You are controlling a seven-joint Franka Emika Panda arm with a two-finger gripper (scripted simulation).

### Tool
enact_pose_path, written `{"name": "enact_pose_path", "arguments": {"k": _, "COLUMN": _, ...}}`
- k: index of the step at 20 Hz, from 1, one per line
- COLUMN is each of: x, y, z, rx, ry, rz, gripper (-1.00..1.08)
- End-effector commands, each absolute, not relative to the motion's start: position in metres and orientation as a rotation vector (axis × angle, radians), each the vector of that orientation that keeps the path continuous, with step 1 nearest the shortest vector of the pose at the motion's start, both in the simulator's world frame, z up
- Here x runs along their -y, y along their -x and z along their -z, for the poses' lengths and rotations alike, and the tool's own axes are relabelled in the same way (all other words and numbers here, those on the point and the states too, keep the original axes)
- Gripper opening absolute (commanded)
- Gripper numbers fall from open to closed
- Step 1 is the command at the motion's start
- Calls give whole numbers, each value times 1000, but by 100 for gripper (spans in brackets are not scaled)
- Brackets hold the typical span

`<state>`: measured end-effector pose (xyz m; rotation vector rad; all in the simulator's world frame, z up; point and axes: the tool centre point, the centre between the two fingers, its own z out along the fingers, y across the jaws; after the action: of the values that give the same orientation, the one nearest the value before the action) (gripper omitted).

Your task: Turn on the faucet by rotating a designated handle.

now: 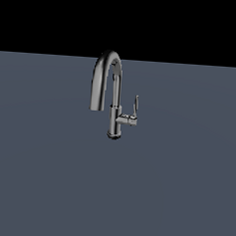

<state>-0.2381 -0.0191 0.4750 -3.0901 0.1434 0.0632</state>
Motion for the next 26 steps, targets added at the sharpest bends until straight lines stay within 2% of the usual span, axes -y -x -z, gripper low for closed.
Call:
{"name": "enact_pose_path", "arguments": {"k": 1, "x": 19, "y": 231, "z": -473, "rx": -175, "ry": 3067, "rz": -88, "gripper": -100}}
{"name": "enact_pose_path", "arguments": {"k": 26, "x": 37, "y": 98, "z": -415, "rx": -707, "ry": 2516, "rz": -508, "gripper": -100}}
